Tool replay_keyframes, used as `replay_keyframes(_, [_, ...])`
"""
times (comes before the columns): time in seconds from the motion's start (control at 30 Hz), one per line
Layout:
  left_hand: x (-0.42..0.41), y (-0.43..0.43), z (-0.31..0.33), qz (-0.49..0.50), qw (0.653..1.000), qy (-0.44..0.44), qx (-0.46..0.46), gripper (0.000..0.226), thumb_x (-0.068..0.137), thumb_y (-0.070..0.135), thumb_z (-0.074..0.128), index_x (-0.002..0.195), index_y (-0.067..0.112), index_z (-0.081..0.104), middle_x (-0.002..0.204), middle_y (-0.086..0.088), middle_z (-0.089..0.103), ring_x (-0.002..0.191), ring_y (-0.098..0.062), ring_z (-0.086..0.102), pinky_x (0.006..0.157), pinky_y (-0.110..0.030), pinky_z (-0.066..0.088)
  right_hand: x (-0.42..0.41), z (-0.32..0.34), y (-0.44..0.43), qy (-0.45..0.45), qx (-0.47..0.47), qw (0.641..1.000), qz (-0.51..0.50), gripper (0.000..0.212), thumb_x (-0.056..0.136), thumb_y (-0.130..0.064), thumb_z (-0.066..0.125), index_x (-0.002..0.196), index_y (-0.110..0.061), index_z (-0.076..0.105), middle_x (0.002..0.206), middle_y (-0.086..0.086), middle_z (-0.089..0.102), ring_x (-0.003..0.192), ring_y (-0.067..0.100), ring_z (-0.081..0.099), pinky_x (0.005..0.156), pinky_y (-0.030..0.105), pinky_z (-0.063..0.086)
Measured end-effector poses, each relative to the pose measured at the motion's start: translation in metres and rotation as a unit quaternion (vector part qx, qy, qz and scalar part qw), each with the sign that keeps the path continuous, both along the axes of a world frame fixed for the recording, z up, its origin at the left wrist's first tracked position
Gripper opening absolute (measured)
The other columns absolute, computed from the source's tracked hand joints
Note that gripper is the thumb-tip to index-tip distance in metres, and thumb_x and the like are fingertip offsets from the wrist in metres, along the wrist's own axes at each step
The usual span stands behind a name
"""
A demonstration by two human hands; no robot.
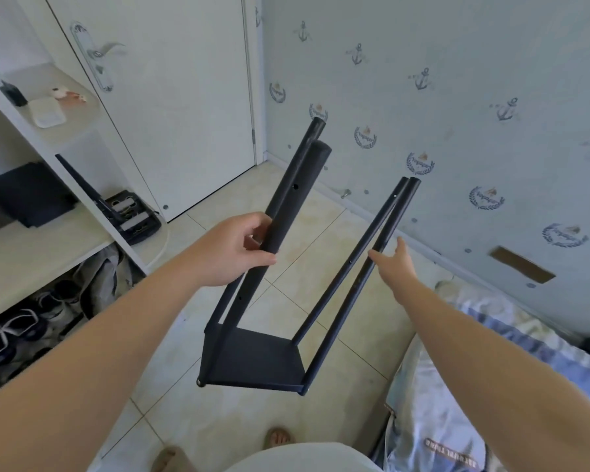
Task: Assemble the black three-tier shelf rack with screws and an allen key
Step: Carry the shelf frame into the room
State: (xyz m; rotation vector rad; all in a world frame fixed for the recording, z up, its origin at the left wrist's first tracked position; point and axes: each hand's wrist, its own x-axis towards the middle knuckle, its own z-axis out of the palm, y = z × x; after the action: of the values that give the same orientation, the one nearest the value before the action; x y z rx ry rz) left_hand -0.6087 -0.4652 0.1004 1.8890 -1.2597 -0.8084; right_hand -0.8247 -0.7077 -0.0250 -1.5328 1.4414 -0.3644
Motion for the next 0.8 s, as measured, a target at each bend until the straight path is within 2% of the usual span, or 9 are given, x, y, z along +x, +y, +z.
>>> replay_keyframes(0.07, [0.002,0.009,0.010,-0.011,1.000,0.013,0.001,0.024,0.086,0.008,0.074,0.103,0.022,0.064,0.100,0.008,0.073,0.092,-0.014,0.071,0.090,-0.039,0.056,0.003,0.004,-0.015,0.001,0.018,0.999,-0.038,0.093,0.098,-0.034,0.066,0.163,-0.027,-0.001,0.168,0.004,0.016,0.141,0.035,0.040,0.106,0.051,0.042])
replay_keyframes(0.13, [0.004,0.016,0.017,-0.020,0.999,0.025,0.001,0.025,0.086,0.006,0.073,0.105,0.020,0.065,0.102,0.007,0.073,0.093,-0.013,0.071,0.088,-0.033,0.055,0.004,0.008,-0.027,-0.029,0.042,0.997,-0.061,0.093,0.098,-0.033,0.067,0.162,-0.027,0.001,0.162,0.007,0.032,0.127,0.033,0.051,0.105,0.052,0.046])
replay_keyframes(0.27, [0.005,0.021,0.017,-0.018,0.999,0.032,0.004,0.025,0.087,0.004,0.071,0.106,0.019,0.065,0.103,0.007,0.073,0.094,-0.013,0.071,0.089,-0.033,0.054,0.008,0.014,-0.036,-0.125,0.039,0.988,-0.081,0.037,0.100,-0.027,0.063,0.135,-0.019,0.052,0.115,0.014,0.068,0.104,0.033,0.068,0.082,0.045,0.061])
replay_keyframes(0.33, [0.007,0.019,0.011,-0.014,0.999,0.028,0.013,0.025,0.087,0.005,0.071,0.106,0.019,0.064,0.102,0.007,0.073,0.094,-0.013,0.070,0.091,-0.037,0.055,0.009,0.020,-0.035,-0.178,0.044,0.978,-0.099,0.020,0.103,-0.030,0.058,0.116,-0.017,0.061,0.097,0.007,0.070,0.086,0.022,0.070,0.069,0.037,0.060])
replay_keyframes(0.4, [0.011,0.018,0.002,-0.004,0.999,0.024,0.024,0.025,0.088,0.005,0.070,0.107,0.020,0.063,0.101,0.008,0.072,0.095,-0.014,0.070,0.093,-0.041,0.054,0.008,0.028,-0.032,-0.196,0.042,0.975,-0.094,0.021,0.104,-0.038,0.055,0.101,-0.019,0.062,0.087,0.003,0.071,0.076,0.018,0.072,0.071,0.039,0.062])
replay_keyframes(0.57, [0.021,0.011,-0.019,0.041,0.998,0.029,0.040,0.034,0.089,-0.003,0.063,0.108,0.024,0.056,0.094,0.011,0.069,0.098,-0.012,0.067,0.093,-0.041,0.054,-0.002,0.040,-0.019,-0.219,-0.019,0.976,-0.009,0.004,0.102,-0.023,0.061,0.104,-0.024,0.058,0.092,0.005,0.070,0.082,0.020,0.075,0.074,0.047,0.064])
replay_keyframes(0.6, [0.023,0.008,-0.023,0.064,0.997,0.030,0.031,0.035,0.089,-0.004,0.063,0.108,0.025,0.055,0.091,0.011,0.069,0.095,-0.009,0.066,0.091,-0.038,0.054,-0.005,0.044,-0.016,-0.222,-0.025,0.975,0.016,0.014,0.100,-0.017,0.062,0.107,-0.029,0.057,0.096,0.006,0.070,0.086,0.021,0.075,0.073,0.046,0.064])
replay_keyframes(0.67, [0.028,0.000,-0.032,0.112,0.993,0.025,0.018,0.031,0.091,0.001,0.064,0.105,0.027,0.054,0.086,0.012,0.067,0.088,-0.003,0.065,0.085,-0.030,0.051,-0.009,0.046,-0.007,-0.208,-0.029,0.975,0.069,0.028,0.098,-0.012,0.066,0.110,-0.036,0.055,0.102,0.007,0.071,0.091,0.019,0.075,0.074,0.044,0.064])
replay_keyframes(0.8, [0.036,-0.009,-0.063,0.152,0.985,0.057,0.059,0.009,0.095,0.022,0.065,0.100,0.025,0.058,0.099,0.004,0.066,0.096,-0.010,0.063,0.081,-0.028,0.046,-0.011,0.031,0.011,-0.168,-0.025,0.979,0.109,0.014,0.100,-0.022,0.063,0.105,-0.033,0.058,0.097,-0.004,0.074,0.094,0.012,0.073,0.083,0.044,0.062])
